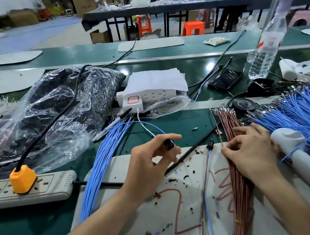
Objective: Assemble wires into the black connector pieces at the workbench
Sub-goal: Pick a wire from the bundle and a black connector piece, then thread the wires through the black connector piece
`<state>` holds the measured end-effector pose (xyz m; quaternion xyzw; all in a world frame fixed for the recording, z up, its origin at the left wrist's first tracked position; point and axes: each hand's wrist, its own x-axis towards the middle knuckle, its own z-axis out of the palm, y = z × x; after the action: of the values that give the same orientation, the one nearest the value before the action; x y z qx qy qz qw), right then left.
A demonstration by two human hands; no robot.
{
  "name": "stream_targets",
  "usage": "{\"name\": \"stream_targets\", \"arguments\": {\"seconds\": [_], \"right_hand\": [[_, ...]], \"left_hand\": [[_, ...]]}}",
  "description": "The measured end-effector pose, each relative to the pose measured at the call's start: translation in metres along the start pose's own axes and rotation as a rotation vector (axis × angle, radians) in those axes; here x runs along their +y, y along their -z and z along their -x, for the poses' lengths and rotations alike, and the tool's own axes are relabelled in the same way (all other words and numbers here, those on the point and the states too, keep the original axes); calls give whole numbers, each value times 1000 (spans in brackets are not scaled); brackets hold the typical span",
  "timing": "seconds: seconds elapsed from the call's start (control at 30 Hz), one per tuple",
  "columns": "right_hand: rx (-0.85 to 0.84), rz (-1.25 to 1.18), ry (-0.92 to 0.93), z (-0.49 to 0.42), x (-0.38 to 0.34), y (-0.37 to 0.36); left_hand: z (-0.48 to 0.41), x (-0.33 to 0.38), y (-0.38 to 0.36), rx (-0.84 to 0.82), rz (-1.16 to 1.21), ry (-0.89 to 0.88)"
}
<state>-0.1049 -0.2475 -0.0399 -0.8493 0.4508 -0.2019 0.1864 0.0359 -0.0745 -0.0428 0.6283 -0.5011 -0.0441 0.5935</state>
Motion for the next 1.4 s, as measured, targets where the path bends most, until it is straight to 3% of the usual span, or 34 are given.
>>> {"name": "stream_targets", "arguments": {"seconds": [0.17,0.3,0.47,0.6,0.83,1.0,1.07,1.17,1.2,1.27,1.4], "right_hand": [[192,-56,90,3,-2,-2],[46,23,35,2,2,-4],[98,3,93,8,-3,-10],[13,187,79,6,2,-16],[62,36,108,9,-5,-9],[-37,39,-22,5,-8,-13],[43,-89,-10,7,-11,-11],[303,-222,277,24,-26,-9],[285,-243,387,30,-32,-12],[83,-342,459,41,-41,-20],[-122,-569,384,40,-40,-20]], "left_hand": [[-2,-1,0,8,-95,-64],[-2,-2,-1,6,-86,-61],[-1,-1,-1,-6,-56,-58],[-1,1,-2,-45,-61,-55],[0,5,-4,-92,-82,-31],[1,3,-6,-150,-139,-12],[1,2,-5,-134,-141,-28],[0,1,-4,-156,-120,-39],[-1,0,-4,-168,-116,-42],[-1,-2,-5,-172,-127,-51],[-2,-5,-4,-83,-53,53]]}}
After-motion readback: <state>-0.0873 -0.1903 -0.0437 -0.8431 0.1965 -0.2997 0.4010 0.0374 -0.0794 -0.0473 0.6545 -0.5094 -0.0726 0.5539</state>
